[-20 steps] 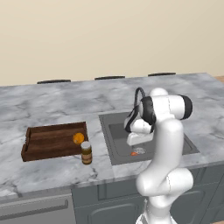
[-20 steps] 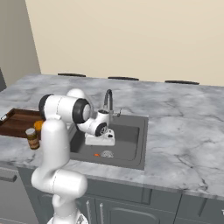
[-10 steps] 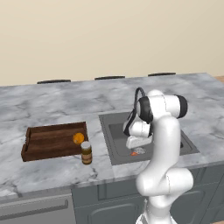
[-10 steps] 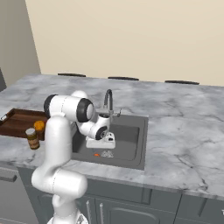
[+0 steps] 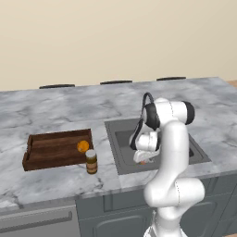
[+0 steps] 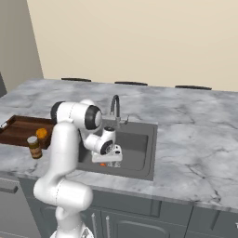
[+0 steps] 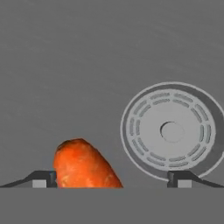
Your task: Pick up all produce items and place them in the sink. Turn on the sink faucet to wash them. Then turn the sink off and put them in the tray.
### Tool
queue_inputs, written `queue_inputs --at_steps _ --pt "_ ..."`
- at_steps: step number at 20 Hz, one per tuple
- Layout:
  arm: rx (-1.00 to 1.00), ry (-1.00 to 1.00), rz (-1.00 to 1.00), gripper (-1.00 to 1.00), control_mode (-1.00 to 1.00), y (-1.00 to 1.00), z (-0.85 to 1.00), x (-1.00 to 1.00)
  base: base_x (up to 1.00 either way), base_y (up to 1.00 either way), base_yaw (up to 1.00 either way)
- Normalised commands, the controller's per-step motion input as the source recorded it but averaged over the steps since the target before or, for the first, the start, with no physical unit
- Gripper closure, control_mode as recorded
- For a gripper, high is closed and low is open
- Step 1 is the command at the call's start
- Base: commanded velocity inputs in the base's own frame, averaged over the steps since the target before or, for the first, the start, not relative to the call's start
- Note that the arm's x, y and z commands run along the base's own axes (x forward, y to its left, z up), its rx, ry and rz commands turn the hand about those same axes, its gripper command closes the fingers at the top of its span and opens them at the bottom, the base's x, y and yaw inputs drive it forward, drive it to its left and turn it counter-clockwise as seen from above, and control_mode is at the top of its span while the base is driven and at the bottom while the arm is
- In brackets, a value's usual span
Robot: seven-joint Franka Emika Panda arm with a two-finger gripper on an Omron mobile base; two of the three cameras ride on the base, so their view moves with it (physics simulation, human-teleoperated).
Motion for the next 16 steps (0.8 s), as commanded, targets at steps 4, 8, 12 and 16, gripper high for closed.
queue_inputs --at_steps 4,8,12,16 --pt "-0.03 -0.03 0.05 -1.0 -1.0 0.06 -0.33 -0.01 0.0 0.0 0.0" --pt "-0.04 -0.04 0.07 -1.0 -1.0 0.1 -0.41 -0.05 0.0 0.0 0.0" --pt "-0.02 -0.02 0.06 -1.0 -1.0 0.06 -0.38 -0.02 0.0 0.0 0.0" --pt "-0.01 0.0 0.05 1.0 -1.0 0.05 -0.31 0.0 0.0 0.0 0.0"
